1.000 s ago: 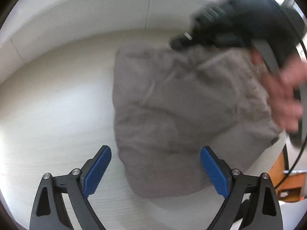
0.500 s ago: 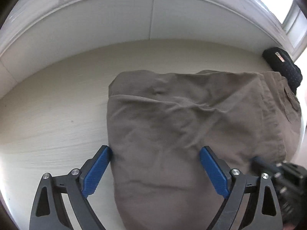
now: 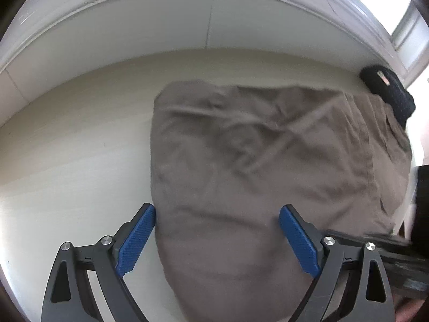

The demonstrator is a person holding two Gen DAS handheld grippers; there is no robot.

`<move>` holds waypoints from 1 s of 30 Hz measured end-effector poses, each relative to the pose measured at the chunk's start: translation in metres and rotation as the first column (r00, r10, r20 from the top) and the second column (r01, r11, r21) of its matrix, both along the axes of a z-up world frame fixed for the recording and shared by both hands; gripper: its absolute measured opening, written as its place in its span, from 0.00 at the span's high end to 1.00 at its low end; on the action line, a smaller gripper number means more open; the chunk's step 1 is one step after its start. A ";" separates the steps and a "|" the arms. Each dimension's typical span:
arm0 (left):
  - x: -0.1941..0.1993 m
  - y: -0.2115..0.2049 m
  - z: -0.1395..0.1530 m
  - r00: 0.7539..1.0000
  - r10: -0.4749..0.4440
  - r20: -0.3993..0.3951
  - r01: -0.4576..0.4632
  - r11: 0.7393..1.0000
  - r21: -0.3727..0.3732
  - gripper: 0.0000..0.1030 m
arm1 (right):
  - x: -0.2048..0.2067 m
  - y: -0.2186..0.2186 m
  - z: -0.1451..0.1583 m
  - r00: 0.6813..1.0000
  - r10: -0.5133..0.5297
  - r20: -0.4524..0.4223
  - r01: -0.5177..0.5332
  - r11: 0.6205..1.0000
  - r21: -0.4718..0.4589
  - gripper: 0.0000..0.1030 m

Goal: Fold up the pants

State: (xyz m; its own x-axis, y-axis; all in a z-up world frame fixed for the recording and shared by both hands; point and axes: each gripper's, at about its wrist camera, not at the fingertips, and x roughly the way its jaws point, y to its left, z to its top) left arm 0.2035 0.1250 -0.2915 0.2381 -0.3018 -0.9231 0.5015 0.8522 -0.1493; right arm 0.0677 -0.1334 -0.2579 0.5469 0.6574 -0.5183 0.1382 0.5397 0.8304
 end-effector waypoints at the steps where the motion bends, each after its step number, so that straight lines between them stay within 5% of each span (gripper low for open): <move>1: -0.003 0.001 -0.002 1.000 -0.008 0.002 0.008 1.000 0.014 0.08 | -0.008 -0.011 -0.016 0.999 -0.039 -0.036 0.041 0.998 0.049 1.00; 5: -0.005 -0.001 -0.006 1.000 -0.005 -0.023 0.005 1.000 0.019 0.07 | -0.039 -0.072 -0.028 0.982 -0.180 -0.060 0.184 0.981 0.061 1.00; 10: 0.000 0.013 0.002 1.000 -0.008 0.000 0.008 1.000 0.001 0.08 | -0.053 -0.129 0.007 0.957 -0.284 -0.058 0.281 0.959 -0.046 1.00; 13: 0.014 0.026 0.024 0.999 0.016 0.047 -0.014 0.999 -0.045 0.08 | -0.013 -0.125 0.042 0.970 -0.241 0.024 0.242 0.969 -0.052 1.00; 17: 0.053 0.026 0.031 0.995 0.072 0.064 -0.066 0.994 -0.082 0.08 | 0.062 -0.091 0.042 0.992 -0.120 0.040 0.122 0.991 -0.051 1.00; 21: 0.082 0.021 0.010 0.994 0.103 0.042 -0.101 0.994 -0.043 0.09 | 0.072 -0.079 0.005 0.996 -0.075 -0.048 0.067 0.988 -0.141 1.00; 23: 0.090 0.021 -0.005 0.994 0.112 0.017 -0.112 0.994 -0.009 0.10 | 0.067 -0.098 -0.010 0.992 -0.104 -0.075 0.096 0.990 -0.104 1.00; 30: 0.096 0.019 -0.017 0.995 0.102 0.007 -0.102 0.995 0.015 0.08 | 0.038 -0.158 -0.012 0.989 -0.140 -0.048 0.133 0.982 -0.136 1.00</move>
